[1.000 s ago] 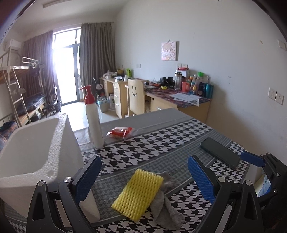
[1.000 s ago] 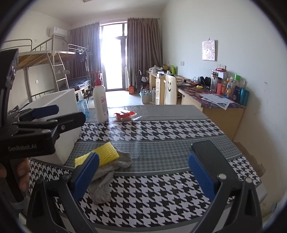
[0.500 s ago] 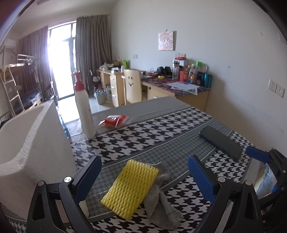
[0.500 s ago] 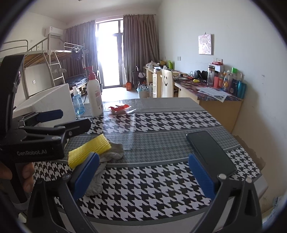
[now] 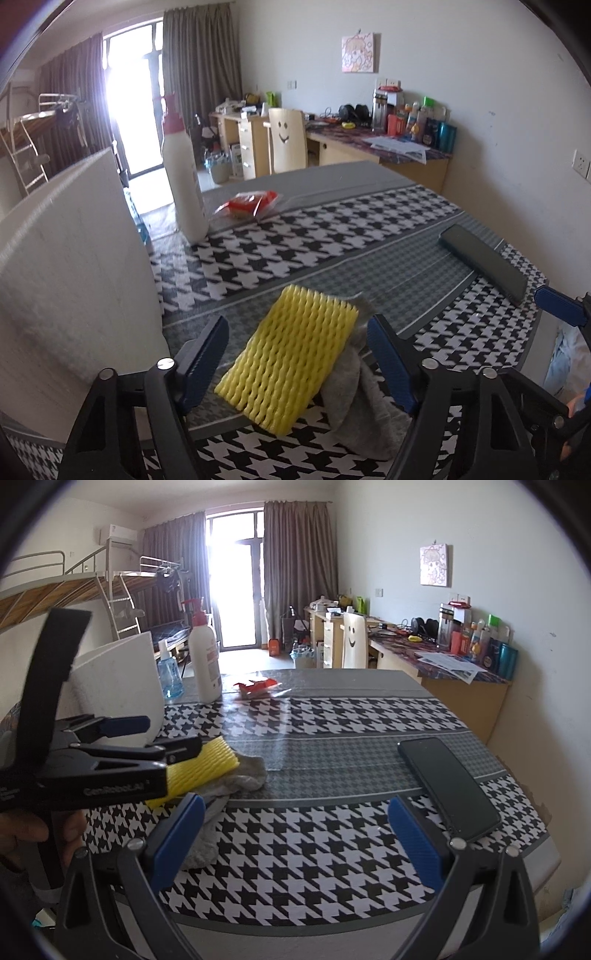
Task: Organize soft objects
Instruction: 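Move the left tool to the yellow foam net while the right tool approaches the grey cloth, then close the left gripper on the yellow foam net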
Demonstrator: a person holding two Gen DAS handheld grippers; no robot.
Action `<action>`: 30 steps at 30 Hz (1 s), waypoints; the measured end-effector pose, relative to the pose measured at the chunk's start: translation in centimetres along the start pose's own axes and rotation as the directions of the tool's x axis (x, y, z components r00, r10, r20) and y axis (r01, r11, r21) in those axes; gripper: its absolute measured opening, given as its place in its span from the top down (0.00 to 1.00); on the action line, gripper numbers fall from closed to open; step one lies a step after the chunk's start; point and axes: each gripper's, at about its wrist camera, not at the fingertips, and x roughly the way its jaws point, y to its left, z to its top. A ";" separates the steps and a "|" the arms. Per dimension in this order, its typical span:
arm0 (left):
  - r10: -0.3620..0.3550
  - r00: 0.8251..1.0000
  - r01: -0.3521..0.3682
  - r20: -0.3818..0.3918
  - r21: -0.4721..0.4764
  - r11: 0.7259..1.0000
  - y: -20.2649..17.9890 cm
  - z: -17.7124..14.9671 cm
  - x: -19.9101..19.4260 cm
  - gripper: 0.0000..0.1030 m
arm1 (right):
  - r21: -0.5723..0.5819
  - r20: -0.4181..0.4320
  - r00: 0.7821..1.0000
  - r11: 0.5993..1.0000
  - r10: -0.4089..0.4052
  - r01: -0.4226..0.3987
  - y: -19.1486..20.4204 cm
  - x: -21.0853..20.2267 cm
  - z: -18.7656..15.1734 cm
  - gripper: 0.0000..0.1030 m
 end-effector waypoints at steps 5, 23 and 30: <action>-0.002 0.999 0.003 -0.033 0.013 1.000 -0.1 -0.5 0.7 0.28 | -0.009 -0.021 1.000 1.000 0.020 -0.021 0.5 0.7 -0.2 0.02; -0.047 0.991 0.048 -0.127 0.001 0.999 0.3 -1.2 3.4 0.55 | -0.041 -0.105 0.988 0.992 0.111 -0.116 1.9 2.8 -1.1 0.02; -0.066 0.987 0.065 -0.147 -0.015 0.998 0.6 -1.3 4.0 0.59 | -0.050 -0.129 0.982 0.988 0.136 -0.143 2.5 3.5 -1.2 0.02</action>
